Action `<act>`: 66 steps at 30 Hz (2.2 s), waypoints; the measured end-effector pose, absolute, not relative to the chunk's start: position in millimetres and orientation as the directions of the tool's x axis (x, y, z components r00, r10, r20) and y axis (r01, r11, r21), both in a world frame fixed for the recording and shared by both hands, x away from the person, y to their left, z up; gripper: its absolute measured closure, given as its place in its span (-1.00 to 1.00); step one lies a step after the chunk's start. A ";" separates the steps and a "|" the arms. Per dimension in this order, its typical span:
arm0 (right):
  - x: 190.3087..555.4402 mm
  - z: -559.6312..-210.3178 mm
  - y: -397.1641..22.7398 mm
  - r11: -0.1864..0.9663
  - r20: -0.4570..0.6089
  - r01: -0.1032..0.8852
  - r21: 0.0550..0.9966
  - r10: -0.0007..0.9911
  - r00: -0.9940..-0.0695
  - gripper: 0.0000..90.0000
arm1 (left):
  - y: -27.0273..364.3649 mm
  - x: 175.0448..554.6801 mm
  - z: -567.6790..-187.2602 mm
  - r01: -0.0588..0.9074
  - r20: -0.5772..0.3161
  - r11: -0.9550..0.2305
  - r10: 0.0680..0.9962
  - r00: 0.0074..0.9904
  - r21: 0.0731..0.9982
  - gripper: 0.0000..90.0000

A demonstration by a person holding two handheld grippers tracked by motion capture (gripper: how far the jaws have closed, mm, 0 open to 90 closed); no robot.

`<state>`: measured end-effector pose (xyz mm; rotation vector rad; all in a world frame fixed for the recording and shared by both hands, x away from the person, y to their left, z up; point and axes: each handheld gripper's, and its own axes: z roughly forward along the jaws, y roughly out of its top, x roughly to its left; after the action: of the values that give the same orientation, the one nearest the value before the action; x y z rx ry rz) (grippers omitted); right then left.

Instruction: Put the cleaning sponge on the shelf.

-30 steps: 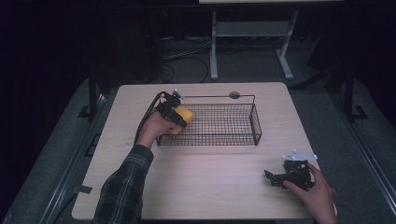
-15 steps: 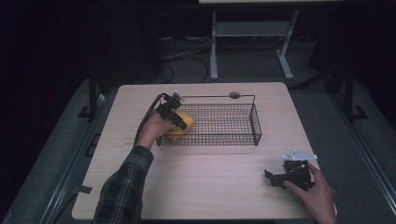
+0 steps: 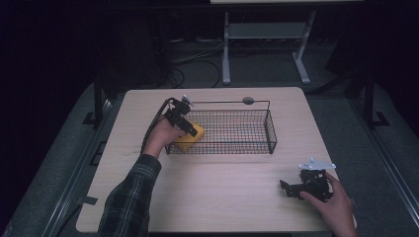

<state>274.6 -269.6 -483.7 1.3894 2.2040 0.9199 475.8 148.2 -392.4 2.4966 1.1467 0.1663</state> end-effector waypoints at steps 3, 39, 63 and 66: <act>274.6 -483.8 -269.6 0.298 0.028 0.651 0.698 0.897 -0.441 -1.00 | 150.0 474.2 -389.0 0.702 -0.058 -0.590 0.748 0.662 0.399 -0.58; 274.6 -483.7 -269.6 0.298 0.028 0.651 0.698 0.897 -0.441 -1.00 | 188.3 425.8 -352.3 0.654 -0.034 -0.555 0.749 0.662 0.513 -0.71; 274.6 -483.7 -269.6 0.299 0.028 0.651 0.697 0.897 -0.441 -1.00 | 232.3 364.3 -375.6 0.657 -0.044 -0.505 0.774 0.632 0.559 -0.70; 274.6 -483.7 -269.6 0.299 0.028 0.651 0.698 0.897 -0.441 -1.00 | 235.4 356.1 -380.3 0.652 -0.043 -0.501 0.774 0.632 0.569 -0.70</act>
<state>274.6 -269.6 -483.7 1.3894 2.2042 0.9196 356.1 235.4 -380.3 2.3060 1.1133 0.2938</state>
